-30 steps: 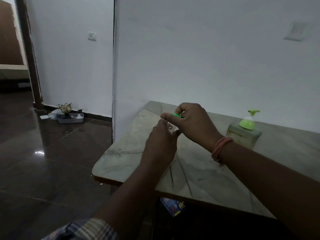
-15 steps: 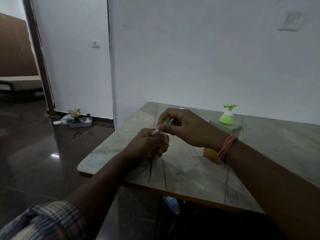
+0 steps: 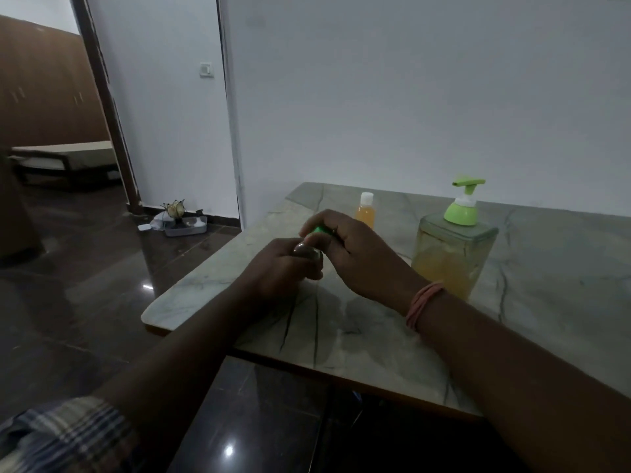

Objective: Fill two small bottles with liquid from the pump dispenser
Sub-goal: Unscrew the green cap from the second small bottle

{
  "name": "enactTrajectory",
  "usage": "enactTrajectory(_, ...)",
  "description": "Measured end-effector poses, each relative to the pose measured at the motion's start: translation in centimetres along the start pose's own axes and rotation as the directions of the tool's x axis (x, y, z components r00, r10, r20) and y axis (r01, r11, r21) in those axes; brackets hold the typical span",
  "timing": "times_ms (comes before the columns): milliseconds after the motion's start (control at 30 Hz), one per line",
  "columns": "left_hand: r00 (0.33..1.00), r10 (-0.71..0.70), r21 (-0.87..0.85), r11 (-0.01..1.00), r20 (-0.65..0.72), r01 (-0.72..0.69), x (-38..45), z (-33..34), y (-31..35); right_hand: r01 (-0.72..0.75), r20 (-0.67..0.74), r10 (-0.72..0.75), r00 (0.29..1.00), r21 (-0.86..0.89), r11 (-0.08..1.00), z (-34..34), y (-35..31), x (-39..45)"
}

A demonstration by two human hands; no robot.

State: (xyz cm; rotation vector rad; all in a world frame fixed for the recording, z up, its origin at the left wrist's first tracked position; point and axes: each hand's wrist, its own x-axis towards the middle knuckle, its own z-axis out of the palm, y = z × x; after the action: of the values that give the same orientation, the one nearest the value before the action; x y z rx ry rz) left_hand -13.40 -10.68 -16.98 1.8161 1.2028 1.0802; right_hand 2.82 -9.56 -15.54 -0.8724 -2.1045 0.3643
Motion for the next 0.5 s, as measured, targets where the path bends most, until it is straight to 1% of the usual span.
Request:
enactTrajectory(67,0.999,-0.015,-0.029,0.999,0.041,0.017,0.0,-0.4,0.2,0.073,0.004,-0.074,0.997,0.088,0.993,-0.6,0.2,-0.3)
enactTrajectory(133,0.999,-0.002,0.008,1.0,0.051,0.002,0.1,-0.4,0.2,0.076,0.008,-0.078,0.997,0.158,0.985,-0.8,0.3,-0.5)
enactTrajectory(200,0.999,0.018,0.021,1.0,0.046,-0.019,0.2,-0.2,0.3,-0.008,-0.035,0.015,0.999,0.192,0.981,-0.3,0.3,-0.7)
enactTrajectory(267,1.0,0.015,0.02,1.0,0.023,-0.015,0.4,0.2,0.2,-0.094,-0.147,0.128,0.981,0.215,0.972,0.2,0.4,-0.5)
enactTrajectory(300,1.0,0.02,0.032,0.999,0.008,-0.02,0.4,0.4,0.0,-0.106,-0.2,0.148,0.969,0.206,0.973,0.3,0.5,-0.4)
enactTrajectory(333,1.0,0.03,0.054,0.998,-0.004,-0.03,0.6,0.4,-0.3,-0.097,-0.24,0.136,0.961,0.166,0.981,0.4,0.6,-0.2)
enactTrajectory(400,0.999,0.047,0.093,0.995,-0.01,-0.046,0.5,0.5,-0.4,-0.051,-0.264,0.069,0.962,0.073,0.996,0.3,0.7,-0.2)
enactTrajectory(500,1.0,0.017,0.034,0.999,-0.008,-0.016,0.3,0.4,-0.2,0.032,-0.155,-0.028,0.987,0.021,0.999,0.1,0.6,-0.7)
